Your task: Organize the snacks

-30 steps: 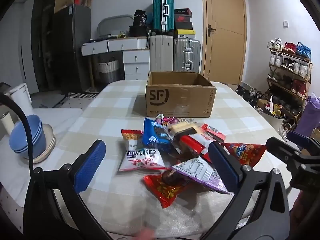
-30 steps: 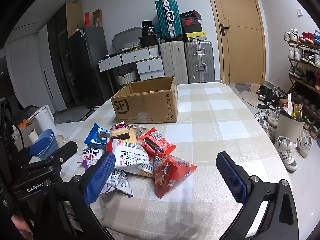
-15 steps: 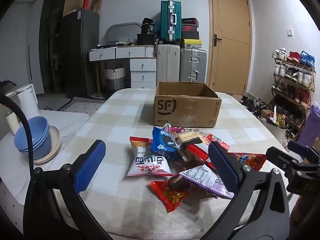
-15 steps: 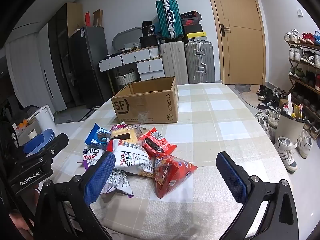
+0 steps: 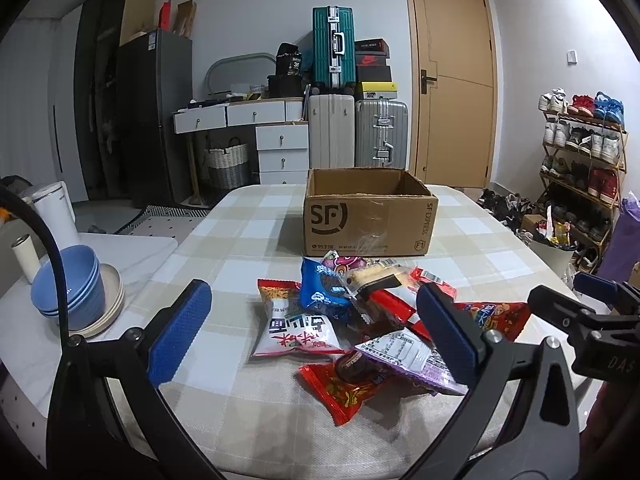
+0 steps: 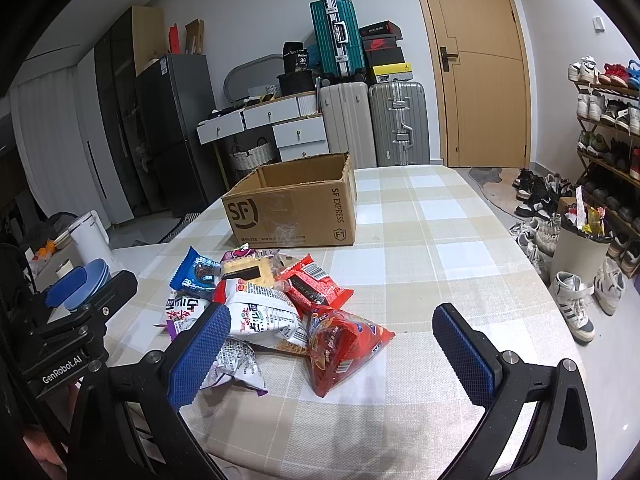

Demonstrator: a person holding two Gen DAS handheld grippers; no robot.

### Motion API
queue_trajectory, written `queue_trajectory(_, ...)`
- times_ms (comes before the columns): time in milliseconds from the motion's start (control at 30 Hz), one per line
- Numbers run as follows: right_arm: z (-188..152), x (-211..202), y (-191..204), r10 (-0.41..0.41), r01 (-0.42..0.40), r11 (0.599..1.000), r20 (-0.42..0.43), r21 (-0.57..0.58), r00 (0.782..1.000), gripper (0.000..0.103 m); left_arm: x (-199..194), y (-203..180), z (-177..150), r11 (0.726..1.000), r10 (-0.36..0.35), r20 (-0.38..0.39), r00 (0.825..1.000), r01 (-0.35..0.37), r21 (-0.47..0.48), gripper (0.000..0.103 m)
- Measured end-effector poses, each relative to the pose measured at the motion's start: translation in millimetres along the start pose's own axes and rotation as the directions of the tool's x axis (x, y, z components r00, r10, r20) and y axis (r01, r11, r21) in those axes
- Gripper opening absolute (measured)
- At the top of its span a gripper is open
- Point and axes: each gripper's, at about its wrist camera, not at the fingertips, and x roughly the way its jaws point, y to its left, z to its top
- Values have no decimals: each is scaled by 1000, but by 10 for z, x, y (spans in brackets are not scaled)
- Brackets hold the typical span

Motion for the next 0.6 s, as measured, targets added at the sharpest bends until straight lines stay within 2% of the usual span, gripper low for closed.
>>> queue_trajectory(600, -1, -2, 1, 0, 0, 1000, 1, 0, 1000, 103, -38, -3, 10, 1000, 10, 3, 1000, -10, -1, 103)
